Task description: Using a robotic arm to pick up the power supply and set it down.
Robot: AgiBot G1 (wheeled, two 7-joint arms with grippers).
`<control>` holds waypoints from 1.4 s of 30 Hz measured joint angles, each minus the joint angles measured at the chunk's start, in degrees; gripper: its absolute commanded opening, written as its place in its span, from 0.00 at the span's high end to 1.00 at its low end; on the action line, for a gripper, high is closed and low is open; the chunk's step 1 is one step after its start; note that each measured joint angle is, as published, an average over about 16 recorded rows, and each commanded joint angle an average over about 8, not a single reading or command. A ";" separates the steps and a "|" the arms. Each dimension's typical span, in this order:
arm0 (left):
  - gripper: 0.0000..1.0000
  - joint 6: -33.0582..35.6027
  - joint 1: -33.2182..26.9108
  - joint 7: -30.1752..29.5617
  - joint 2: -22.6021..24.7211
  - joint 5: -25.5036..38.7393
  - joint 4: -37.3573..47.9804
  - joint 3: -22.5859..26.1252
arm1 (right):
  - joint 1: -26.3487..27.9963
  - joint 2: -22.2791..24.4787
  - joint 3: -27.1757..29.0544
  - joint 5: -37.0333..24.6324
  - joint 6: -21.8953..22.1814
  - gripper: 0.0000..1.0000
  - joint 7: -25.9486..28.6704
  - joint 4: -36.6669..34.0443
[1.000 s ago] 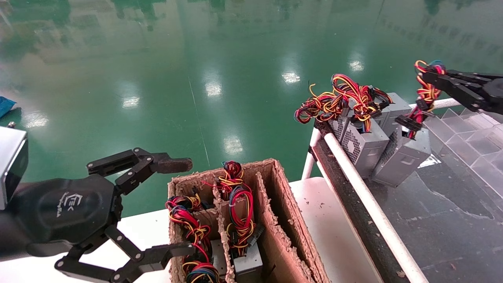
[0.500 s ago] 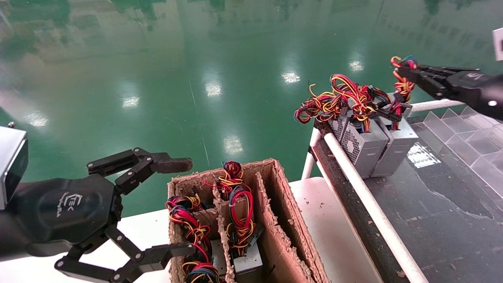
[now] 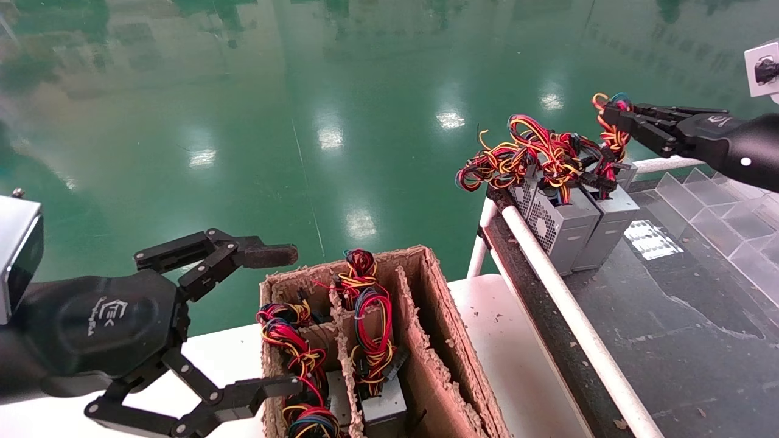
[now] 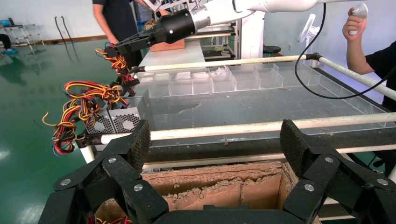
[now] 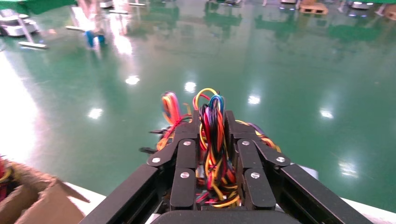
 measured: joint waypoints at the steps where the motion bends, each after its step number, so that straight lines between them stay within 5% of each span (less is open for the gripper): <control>1: 0.00 0.00 0.00 0.00 0.00 0.00 0.00 0.00 | 0.01 0.04 -0.03 -0.04 -0.32 0.00 0.05 -0.01; 27: 0.00 -0.01 0.00 0.01 -0.01 -0.01 0.01 0.01 | -1.07 1.51 1.87 2.83 -2.91 0.00 -0.57 0.24; 42: 0.00 -0.01 0.00 0.01 -0.01 -0.02 0.03 0.02 | -8.87 4.00 3.59 7.47 -5.16 0.00 2.29 13.87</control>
